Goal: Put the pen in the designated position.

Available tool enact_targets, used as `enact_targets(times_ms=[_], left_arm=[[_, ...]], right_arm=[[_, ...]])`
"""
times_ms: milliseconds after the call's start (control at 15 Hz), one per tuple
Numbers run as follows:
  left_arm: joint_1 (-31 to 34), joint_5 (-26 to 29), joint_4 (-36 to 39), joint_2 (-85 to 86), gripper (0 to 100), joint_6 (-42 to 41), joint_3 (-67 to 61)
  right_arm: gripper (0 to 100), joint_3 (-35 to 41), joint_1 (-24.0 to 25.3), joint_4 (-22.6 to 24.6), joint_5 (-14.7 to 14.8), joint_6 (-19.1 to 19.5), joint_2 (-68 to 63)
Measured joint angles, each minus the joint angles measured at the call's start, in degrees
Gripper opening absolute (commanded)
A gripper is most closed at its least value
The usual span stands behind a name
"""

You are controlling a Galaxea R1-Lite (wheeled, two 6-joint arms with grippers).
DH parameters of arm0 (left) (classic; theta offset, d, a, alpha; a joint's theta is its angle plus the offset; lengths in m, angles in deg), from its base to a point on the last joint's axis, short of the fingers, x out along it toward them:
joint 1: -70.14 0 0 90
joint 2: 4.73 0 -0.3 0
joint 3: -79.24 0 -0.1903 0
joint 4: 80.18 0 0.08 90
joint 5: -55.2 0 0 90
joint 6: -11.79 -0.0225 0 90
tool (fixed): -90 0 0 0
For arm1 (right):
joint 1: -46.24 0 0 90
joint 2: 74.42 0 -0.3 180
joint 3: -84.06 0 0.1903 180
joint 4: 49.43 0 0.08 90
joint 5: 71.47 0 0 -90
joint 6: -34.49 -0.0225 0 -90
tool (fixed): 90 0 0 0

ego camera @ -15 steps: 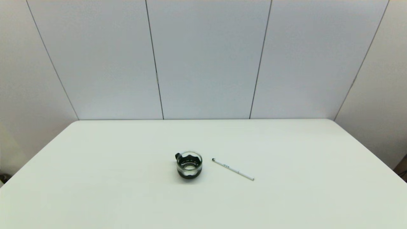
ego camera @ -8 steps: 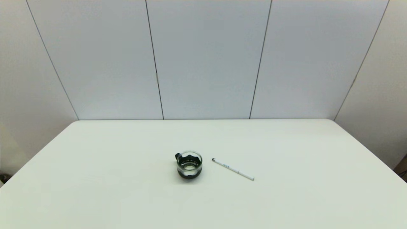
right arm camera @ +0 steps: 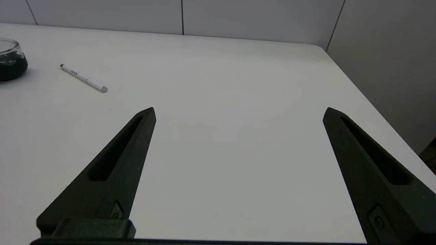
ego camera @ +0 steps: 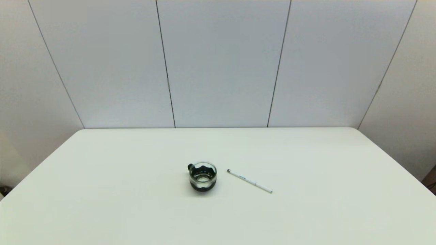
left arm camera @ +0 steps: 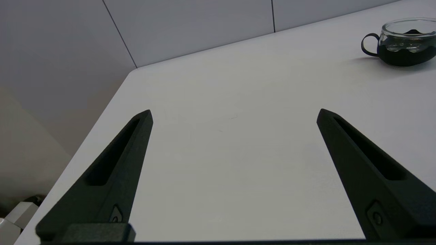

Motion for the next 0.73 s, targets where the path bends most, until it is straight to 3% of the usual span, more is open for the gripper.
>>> enact_targets(times_ms=[733], left_arm=[[0.0,0.0,0.0,0.0,100,0.0,0.0]], right_arm=[[100,0.0,0.0,0.0,-0.4,1.2,0.0]])
